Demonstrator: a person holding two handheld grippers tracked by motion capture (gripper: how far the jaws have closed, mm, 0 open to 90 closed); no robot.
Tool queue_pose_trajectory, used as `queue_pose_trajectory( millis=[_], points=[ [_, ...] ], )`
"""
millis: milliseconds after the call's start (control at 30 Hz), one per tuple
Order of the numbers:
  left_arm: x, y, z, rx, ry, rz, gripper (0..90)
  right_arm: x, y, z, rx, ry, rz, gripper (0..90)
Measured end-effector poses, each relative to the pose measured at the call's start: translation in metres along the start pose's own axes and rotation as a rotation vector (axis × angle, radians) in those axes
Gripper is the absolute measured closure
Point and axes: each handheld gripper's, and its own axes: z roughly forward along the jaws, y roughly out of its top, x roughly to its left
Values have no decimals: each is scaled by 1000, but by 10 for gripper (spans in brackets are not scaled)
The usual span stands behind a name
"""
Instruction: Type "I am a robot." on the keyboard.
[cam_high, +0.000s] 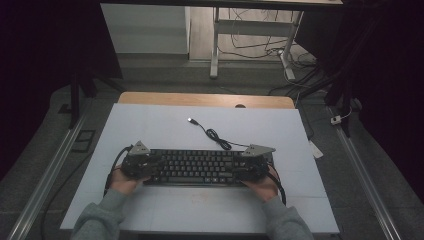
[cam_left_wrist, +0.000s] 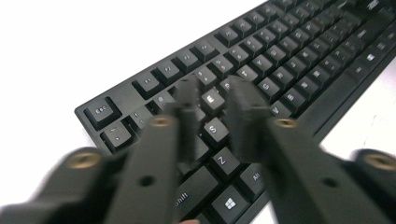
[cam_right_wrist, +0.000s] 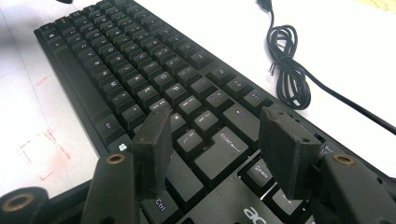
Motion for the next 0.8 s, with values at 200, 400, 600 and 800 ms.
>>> queue_pose_trajectory(
  millis=[200, 400, 600, 800],
  points=[
    [1, 0, -2, -10, 0, -22, 511, 0, 0, -1, -4, 1, 4, 451],
    [1, 1, -1, -8, -2, -26, 461, 0, 1, -2, -8, -1, 3, 451],
    [-1, 2, 0, -5, -14, -29, 425, 2, 3, -4, -24, 11, 4, 452],
    [-2, 2, 1, -1, -12, -28, 410, 3, 5, -5, -31, 23, 3, 453]
  ],
)
